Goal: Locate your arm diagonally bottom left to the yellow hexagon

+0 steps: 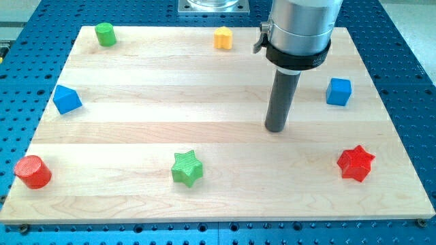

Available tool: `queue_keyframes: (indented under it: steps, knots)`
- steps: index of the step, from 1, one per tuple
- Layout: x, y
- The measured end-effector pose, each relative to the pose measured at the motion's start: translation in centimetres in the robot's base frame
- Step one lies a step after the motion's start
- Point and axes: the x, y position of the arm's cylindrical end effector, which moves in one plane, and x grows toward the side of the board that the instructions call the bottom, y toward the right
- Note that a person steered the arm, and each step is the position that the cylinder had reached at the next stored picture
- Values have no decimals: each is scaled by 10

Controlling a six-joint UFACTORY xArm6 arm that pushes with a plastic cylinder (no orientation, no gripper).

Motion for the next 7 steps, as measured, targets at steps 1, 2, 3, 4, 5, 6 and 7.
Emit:
queue_keyframes:
  steps: [1, 2, 3, 4, 5, 6, 7]
  knots:
    - [0, 0]
    - [0, -1]
    - [-2, -1]
    - [-19, -1]
    - [-22, -1]
    - [-32, -1]
    - [-54, -1]
